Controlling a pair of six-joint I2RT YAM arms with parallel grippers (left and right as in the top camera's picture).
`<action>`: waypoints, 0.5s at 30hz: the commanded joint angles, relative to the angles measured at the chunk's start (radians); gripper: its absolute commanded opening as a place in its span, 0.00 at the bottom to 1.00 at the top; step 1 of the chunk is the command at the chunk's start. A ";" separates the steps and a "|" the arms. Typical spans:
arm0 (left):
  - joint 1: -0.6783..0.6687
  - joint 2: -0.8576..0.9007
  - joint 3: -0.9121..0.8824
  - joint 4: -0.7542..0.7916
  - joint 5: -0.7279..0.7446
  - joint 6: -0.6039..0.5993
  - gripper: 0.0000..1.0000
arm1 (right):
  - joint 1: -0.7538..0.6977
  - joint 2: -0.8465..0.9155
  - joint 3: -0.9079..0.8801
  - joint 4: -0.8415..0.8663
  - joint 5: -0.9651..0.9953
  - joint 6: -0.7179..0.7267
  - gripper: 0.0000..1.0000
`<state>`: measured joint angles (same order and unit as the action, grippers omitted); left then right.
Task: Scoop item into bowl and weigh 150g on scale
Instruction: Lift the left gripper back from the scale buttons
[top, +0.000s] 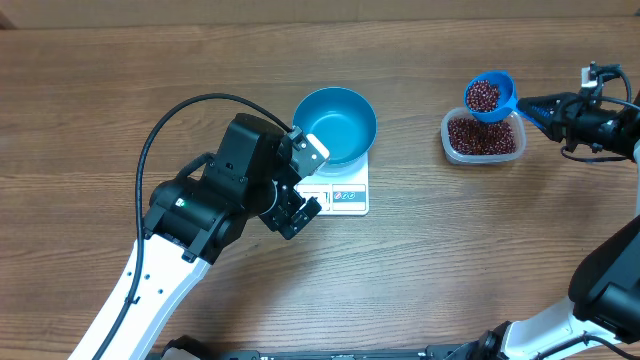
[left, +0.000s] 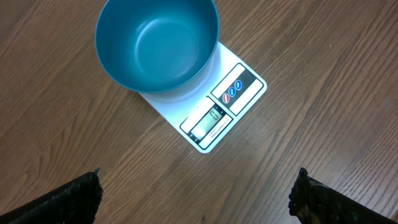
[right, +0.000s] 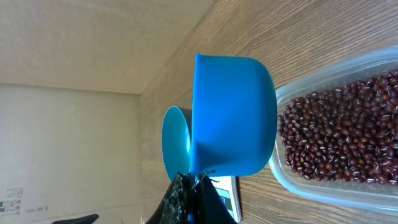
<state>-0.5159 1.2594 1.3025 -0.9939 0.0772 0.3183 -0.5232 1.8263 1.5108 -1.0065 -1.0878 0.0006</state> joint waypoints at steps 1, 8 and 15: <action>0.007 -0.003 0.023 0.007 -0.007 0.018 1.00 | -0.005 0.006 -0.006 0.006 -0.019 -0.002 0.04; 0.007 -0.003 0.023 0.006 -0.007 0.018 1.00 | -0.005 0.006 -0.006 0.006 -0.020 -0.001 0.04; 0.007 -0.003 0.023 0.006 -0.007 0.018 1.00 | -0.005 0.005 -0.003 -0.002 -0.051 -0.002 0.04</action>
<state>-0.5159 1.2594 1.3025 -0.9943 0.0769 0.3183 -0.5232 1.8263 1.5108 -1.0122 -1.0916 0.0006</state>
